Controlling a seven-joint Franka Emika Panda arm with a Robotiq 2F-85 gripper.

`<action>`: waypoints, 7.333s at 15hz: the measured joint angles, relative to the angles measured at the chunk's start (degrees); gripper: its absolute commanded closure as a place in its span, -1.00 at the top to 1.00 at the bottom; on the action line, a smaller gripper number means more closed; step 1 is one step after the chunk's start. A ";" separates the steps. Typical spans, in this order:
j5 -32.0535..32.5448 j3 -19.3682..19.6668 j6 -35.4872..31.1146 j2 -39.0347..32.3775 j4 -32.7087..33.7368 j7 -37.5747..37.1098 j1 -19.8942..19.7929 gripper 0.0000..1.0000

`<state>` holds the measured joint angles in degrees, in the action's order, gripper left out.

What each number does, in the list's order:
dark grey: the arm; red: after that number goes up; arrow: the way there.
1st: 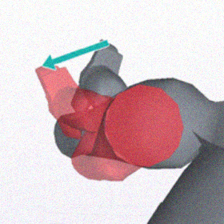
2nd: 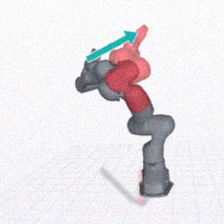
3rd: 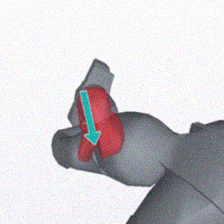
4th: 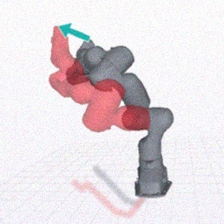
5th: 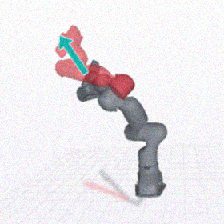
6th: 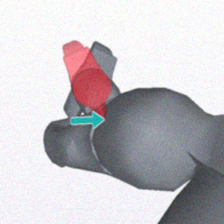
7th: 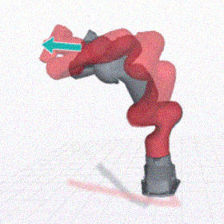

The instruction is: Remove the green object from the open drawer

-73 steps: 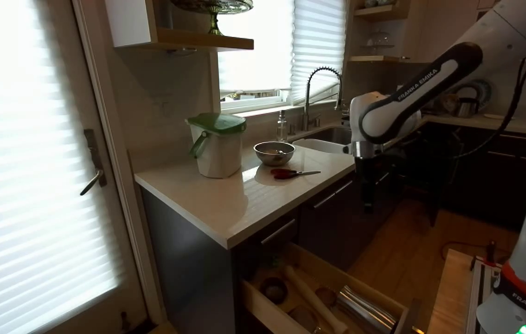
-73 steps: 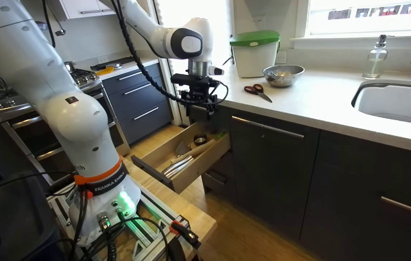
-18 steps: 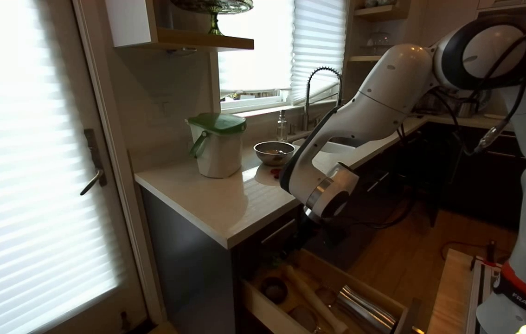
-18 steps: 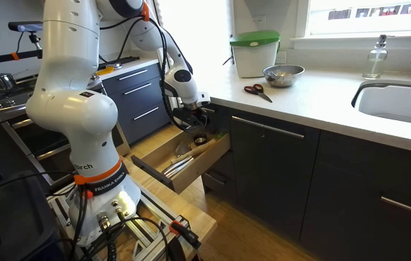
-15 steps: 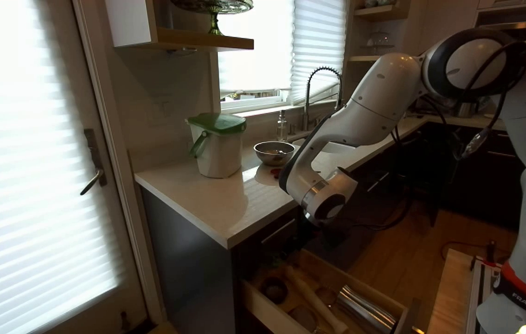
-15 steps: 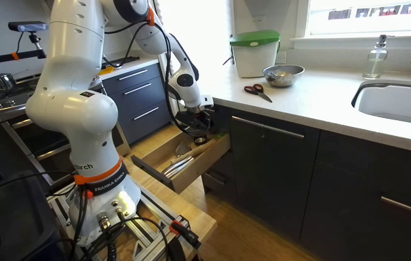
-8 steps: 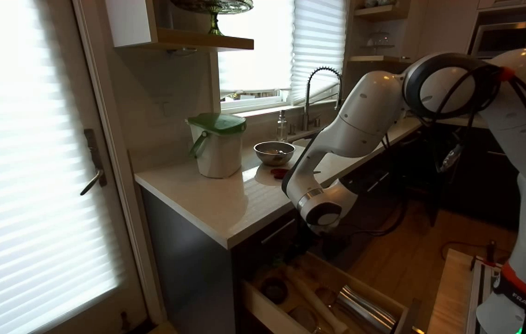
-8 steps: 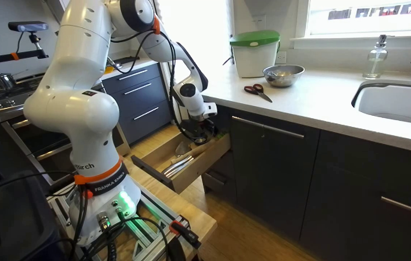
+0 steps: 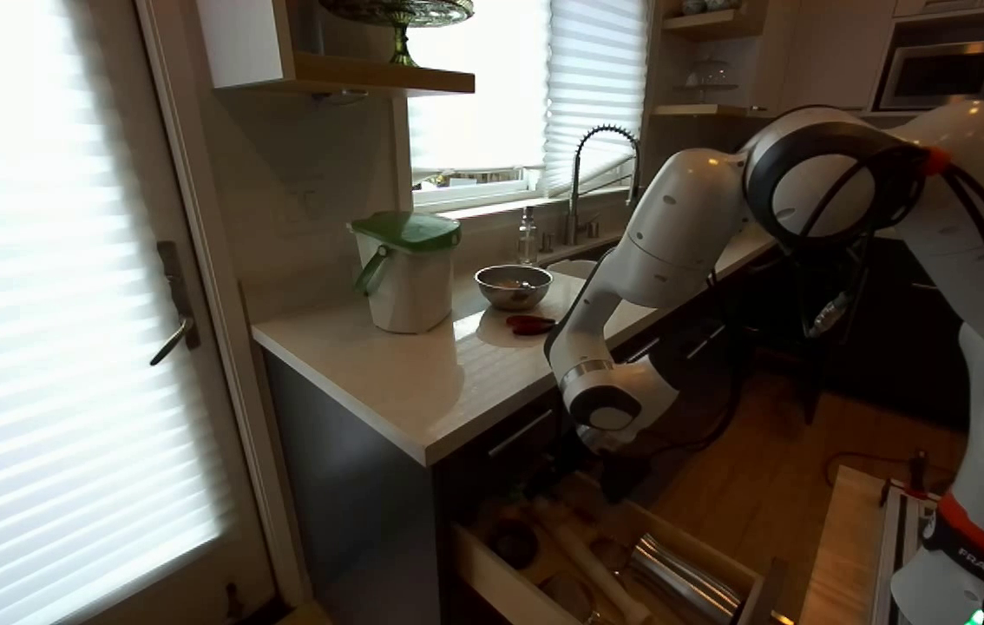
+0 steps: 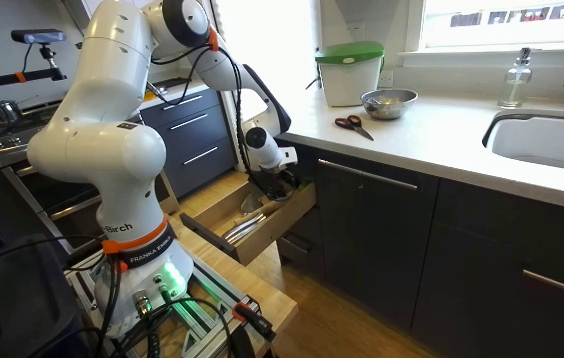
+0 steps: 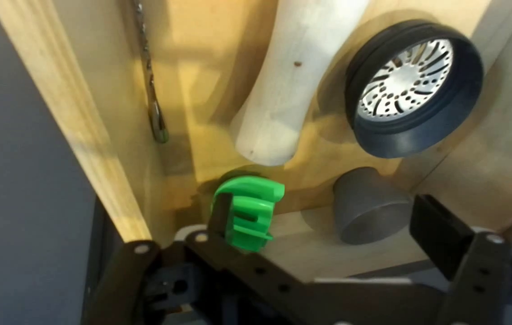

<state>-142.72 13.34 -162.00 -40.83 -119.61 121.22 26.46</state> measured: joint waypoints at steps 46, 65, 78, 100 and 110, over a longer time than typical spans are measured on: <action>-1.42 24.77 5.14 -20.23 9.81 -24.53 26.24 1.00; 2.29 19.51 -3.26 -17.84 10.48 -24.69 23.32 1.00; -1.18 25.87 -5.45 -22.04 11.43 -39.63 34.54 1.00; -1.17 34.44 -1.85 -41.09 18.19 -59.11 41.78 1.00; -1.09 35.67 -3.49 -44.66 20.82 -60.65 42.55 -0.50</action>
<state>-143.81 49.01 -165.49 -85.50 -98.79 60.56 69.01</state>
